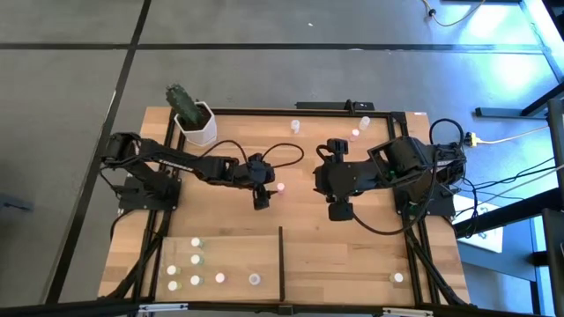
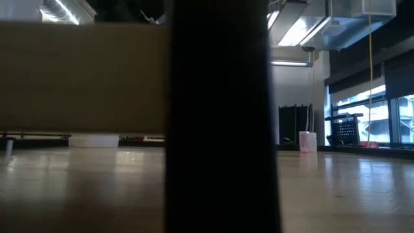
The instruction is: Pick and place medicine bottles onto shelf by color
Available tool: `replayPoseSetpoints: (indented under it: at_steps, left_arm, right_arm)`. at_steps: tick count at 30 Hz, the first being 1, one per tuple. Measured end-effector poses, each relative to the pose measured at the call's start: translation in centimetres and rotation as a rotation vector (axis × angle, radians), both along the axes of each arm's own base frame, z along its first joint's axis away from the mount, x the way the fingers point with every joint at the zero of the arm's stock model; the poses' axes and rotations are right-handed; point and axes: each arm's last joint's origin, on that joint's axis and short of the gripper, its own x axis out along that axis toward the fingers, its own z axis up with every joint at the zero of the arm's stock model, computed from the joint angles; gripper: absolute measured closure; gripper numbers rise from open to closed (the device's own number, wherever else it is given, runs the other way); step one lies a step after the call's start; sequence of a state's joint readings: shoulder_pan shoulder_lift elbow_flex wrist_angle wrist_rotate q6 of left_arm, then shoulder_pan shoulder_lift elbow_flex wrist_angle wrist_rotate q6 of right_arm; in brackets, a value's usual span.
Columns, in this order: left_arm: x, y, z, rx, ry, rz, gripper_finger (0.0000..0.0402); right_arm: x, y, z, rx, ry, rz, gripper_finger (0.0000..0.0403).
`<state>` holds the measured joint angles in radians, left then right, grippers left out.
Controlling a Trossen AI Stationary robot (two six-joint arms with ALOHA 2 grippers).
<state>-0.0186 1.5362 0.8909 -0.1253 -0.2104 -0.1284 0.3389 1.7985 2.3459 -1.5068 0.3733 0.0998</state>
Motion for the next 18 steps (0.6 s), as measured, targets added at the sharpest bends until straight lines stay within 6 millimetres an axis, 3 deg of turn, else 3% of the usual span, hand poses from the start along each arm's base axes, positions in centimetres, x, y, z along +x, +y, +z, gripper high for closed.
replayPoseSetpoints:
  at_steps: [11,18]
  left_arm:
    - [1.7,0.0,-3.1,-0.002,0.019,-0.003,0.0105]
    - [1.8,0.0,-3.2,-0.009,0.01,0.027,0.0106]
  right_arm:
    - [0.4,0.1,0.3,0.019,-0.054,0.0,0.0208]
    - [0.7,0.2,0.5,0.033,-0.091,-0.001,0.0208]
